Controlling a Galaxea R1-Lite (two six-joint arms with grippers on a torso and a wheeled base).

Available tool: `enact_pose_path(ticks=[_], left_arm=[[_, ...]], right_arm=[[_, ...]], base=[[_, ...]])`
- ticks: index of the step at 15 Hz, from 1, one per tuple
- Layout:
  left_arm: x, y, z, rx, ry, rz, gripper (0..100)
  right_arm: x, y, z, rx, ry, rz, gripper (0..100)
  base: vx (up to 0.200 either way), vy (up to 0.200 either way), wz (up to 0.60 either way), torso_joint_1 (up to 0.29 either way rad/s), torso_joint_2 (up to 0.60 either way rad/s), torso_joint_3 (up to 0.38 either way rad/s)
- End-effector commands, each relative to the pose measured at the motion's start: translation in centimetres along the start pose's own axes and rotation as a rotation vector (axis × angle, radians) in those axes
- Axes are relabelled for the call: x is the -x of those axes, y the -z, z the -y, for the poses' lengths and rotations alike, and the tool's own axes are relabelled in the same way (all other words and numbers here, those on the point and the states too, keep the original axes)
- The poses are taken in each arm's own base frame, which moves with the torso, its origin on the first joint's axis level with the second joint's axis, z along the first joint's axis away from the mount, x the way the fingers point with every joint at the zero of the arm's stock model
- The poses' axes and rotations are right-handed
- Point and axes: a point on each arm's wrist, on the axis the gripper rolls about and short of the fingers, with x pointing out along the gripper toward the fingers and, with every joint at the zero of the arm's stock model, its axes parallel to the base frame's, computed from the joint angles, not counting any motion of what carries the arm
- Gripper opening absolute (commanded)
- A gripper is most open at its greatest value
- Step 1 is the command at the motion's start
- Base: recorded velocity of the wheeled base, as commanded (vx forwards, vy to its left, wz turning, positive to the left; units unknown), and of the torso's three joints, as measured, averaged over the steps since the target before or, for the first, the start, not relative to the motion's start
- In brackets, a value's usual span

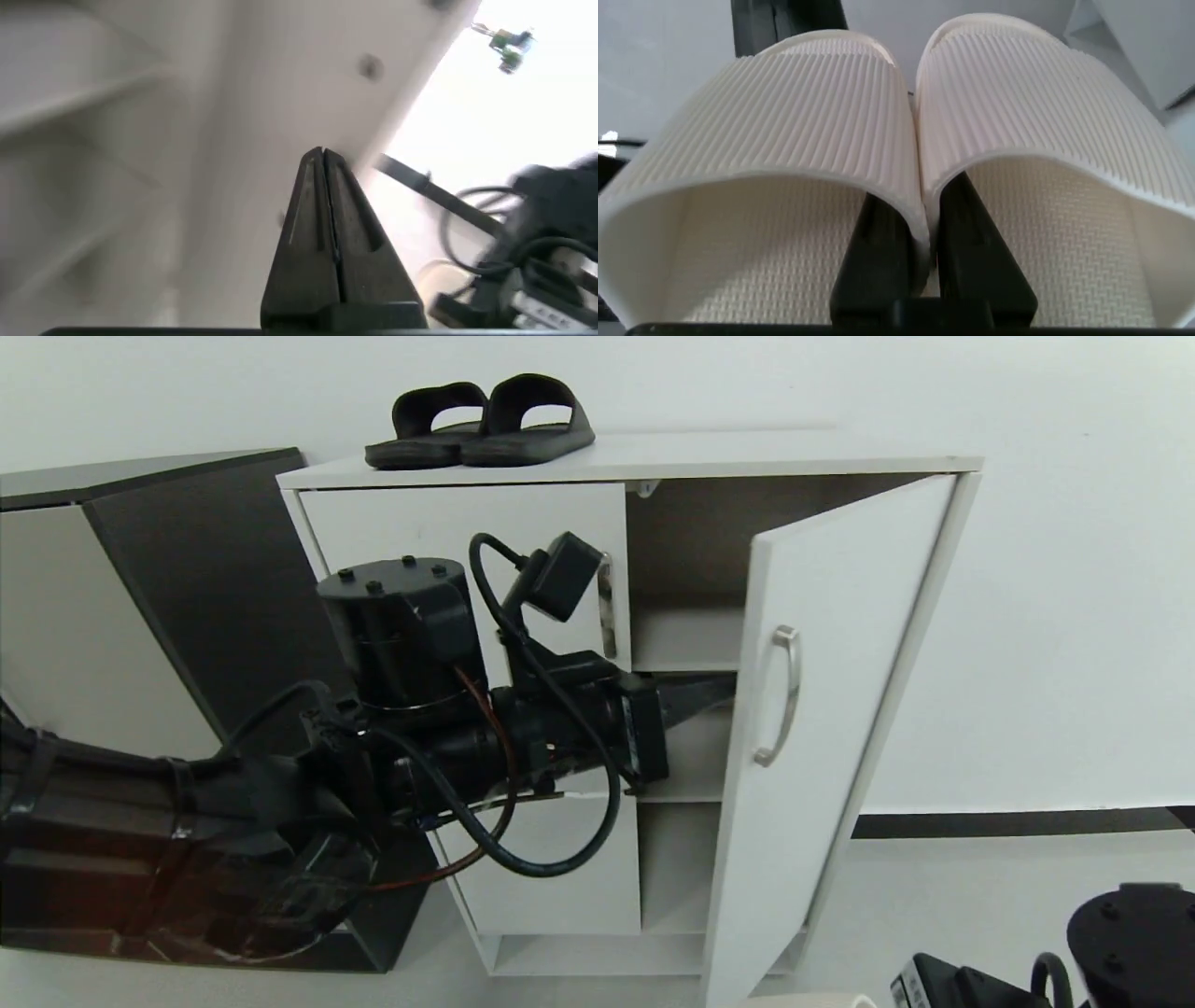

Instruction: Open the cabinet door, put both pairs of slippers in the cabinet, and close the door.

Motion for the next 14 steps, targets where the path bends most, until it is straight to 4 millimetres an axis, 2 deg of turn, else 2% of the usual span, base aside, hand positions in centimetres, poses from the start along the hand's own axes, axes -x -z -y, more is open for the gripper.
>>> enact_pose_path(ticks=[1,4,5,7,9,10,12,14], left_arm=[[-0.2,0.3,1.5,0.0,0.037,-0.003,0],[1.0,-0.5,-0.4,-0.006,-0.036,0.022,0],[2.0,-1.4,-1.0,-0.019,-0.091,0.056,0],[4.8,-3.6,-1.5,-0.047,-0.277,0.156,0],[8.7,-4.4,0.6,-0.057,-0.447,0.19,0],[10.6,-4.3,1.9,-0.074,-0.513,0.168,0],[15.8,-2.9,4.7,-0.128,-0.797,0.071,0],[20.1,-1.2,6.6,-0.134,-1.126,0.081,0]], right_arm=[[0.9,-0.2,-0.6,0.034,-0.009,0.029,0],[0.3,-0.8,-0.1,0.024,0.022,0.028,0],[-0.3,-1.5,0.5,0.01,0.082,0.029,0],[-1.9,-3.2,2.1,-0.118,0.283,0.048,0],[-3.6,-5.7,3.6,-0.245,0.472,0.144,0],[-4.4,-6.1,4.1,-0.255,0.555,0.162,0],[-8.2,-6.3,6.6,-0.273,0.827,0.207,0],[-10.5,-6.2,10.0,-0.294,1.076,0.301,0]], base=[[-0.2,0.0,0.0,0.002,0.0,0.002],[-0.2,0.0,0.0,-0.001,0.0,0.004],[-0.2,0.0,0.0,0.002,0.0,0.007],[0.0,0.0,0.0,0.0,0.0,0.0],[0.0,0.0,0.0,0.0,0.0,0.0],[0.0,0.0,0.0,0.0,0.0,0.0],[0.0,0.0,0.0,0.0,0.0,0.0],[0.0,0.0,0.0,0.0,0.0,0.0]])
